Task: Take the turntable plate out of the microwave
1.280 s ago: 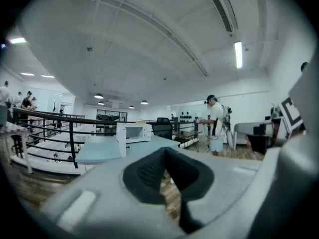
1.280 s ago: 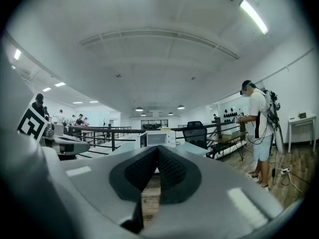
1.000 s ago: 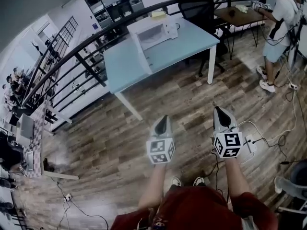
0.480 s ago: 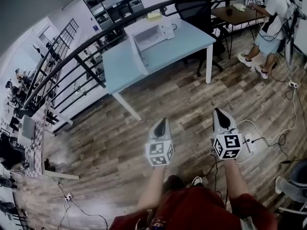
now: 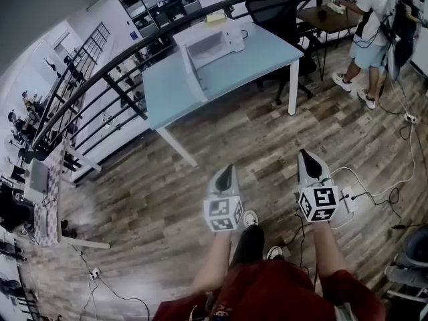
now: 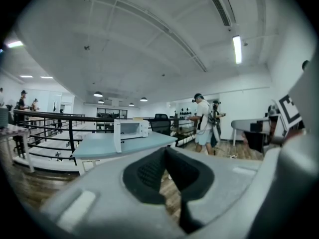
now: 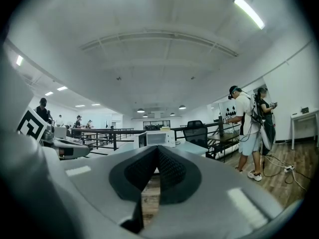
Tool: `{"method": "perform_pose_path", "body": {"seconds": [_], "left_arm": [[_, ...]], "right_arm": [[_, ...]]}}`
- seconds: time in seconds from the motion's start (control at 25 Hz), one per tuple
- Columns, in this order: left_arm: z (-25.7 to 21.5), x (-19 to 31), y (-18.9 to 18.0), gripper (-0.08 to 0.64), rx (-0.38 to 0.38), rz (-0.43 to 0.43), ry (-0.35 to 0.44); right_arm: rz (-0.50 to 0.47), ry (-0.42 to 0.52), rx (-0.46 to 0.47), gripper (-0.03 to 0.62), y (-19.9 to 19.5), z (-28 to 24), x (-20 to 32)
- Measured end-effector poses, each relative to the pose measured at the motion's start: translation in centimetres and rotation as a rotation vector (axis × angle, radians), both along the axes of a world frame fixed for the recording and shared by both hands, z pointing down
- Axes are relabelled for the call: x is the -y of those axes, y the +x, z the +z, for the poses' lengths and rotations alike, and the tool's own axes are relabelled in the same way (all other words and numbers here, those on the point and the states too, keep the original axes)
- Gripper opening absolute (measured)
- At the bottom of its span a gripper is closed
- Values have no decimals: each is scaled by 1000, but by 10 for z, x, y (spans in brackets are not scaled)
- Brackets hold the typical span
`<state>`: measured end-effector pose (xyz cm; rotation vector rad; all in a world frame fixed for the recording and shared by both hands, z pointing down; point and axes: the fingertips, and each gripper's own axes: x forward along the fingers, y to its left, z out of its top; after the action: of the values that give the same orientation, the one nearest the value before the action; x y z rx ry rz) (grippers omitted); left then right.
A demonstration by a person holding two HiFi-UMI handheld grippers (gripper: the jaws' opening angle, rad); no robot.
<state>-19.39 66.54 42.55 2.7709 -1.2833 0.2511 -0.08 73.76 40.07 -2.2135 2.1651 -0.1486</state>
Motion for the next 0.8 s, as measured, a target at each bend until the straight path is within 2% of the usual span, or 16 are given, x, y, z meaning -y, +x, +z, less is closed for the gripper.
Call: {"method": "perform_pose_path", "body": {"seconds": [0.24, 0.36, 0.8], "left_arm": [[3, 43, 3, 0, -44, 1, -4], [6, 74, 9, 0, -40, 11, -6], [25, 216, 8, 0, -26, 3, -35]], "right_arm": [[1, 0, -11, 0, 4, 2, 40], [11, -6, -11, 0, 9, 4, 70], [-2, -51, -25, 0, 5, 18, 216]]}}
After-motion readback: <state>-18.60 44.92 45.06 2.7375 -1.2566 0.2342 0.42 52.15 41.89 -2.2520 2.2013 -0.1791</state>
